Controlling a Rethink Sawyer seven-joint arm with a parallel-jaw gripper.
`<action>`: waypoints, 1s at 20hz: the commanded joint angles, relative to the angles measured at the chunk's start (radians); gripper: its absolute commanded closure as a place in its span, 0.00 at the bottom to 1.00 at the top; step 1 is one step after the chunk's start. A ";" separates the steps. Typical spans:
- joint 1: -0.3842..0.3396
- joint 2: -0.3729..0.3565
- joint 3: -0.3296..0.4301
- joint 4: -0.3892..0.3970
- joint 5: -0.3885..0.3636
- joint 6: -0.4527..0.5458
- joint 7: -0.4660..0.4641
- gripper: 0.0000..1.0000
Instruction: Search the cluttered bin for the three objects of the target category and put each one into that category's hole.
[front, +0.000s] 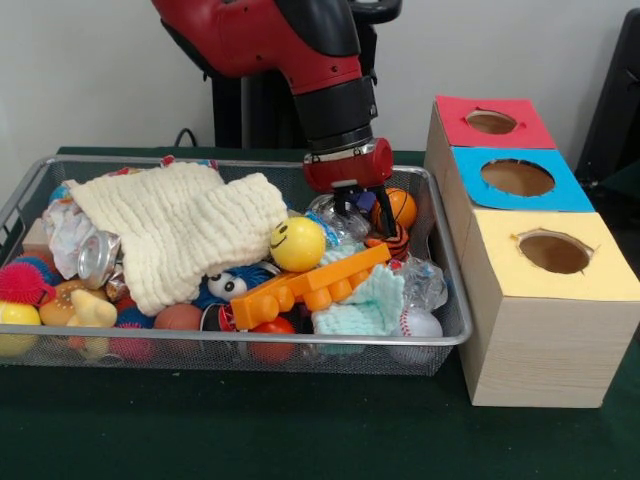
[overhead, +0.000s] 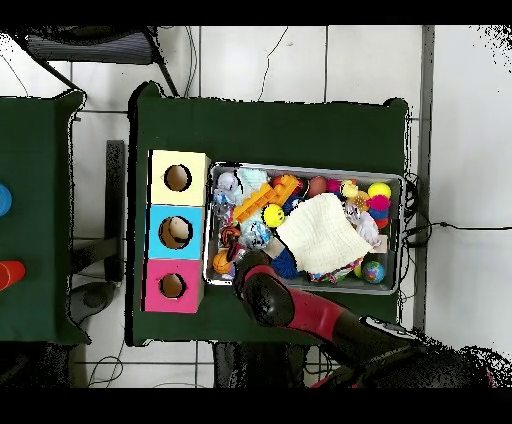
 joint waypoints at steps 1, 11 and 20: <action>0.010 -0.029 -0.024 -0.171 0.063 0.042 0.160 0.00; 0.100 -0.104 -0.123 -0.094 0.087 -0.133 0.228 0.00; 0.123 -0.118 -0.158 -0.067 0.111 -0.189 0.266 0.00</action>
